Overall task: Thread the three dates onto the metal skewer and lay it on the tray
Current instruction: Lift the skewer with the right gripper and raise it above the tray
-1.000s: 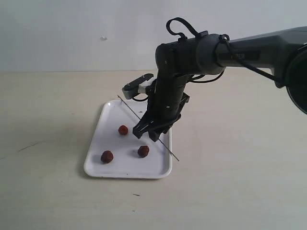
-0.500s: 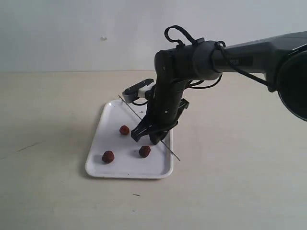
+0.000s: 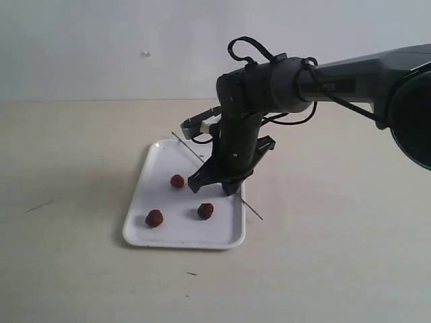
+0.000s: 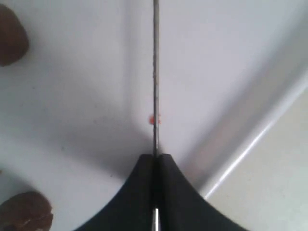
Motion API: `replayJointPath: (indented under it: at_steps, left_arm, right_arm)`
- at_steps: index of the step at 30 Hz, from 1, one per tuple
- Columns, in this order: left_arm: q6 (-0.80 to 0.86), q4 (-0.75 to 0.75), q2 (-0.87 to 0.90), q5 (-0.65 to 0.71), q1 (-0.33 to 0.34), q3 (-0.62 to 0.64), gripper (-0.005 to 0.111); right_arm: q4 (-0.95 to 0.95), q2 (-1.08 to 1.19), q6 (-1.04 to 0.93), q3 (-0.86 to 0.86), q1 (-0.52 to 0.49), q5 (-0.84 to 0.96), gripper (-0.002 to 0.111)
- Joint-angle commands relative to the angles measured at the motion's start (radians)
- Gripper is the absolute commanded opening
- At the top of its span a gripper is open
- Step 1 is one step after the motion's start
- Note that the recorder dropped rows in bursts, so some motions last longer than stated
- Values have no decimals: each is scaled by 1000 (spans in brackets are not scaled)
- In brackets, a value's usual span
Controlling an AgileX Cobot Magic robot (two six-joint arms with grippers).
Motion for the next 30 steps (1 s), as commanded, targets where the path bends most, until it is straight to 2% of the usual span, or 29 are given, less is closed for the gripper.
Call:
replayJointPath:
  at_steps: [1, 10, 18, 30]
  left_arm:
    - [-1, 3, 1, 1, -5, -1, 0]
    - [-1, 3, 1, 1, -5, -1, 0]
    - [-1, 3, 1, 1, -5, -1, 0]
    - [-1, 3, 1, 1, -5, -1, 0]
  right_arm:
    - [-44, -33, 29, -5, 0, 6, 0]
    - [-44, -176, 18, -5, 0, 63, 0]
    - [-44, -291, -97, -5, 0, 244, 0]
    - [22, -396, -235, 53, 0, 330, 0]
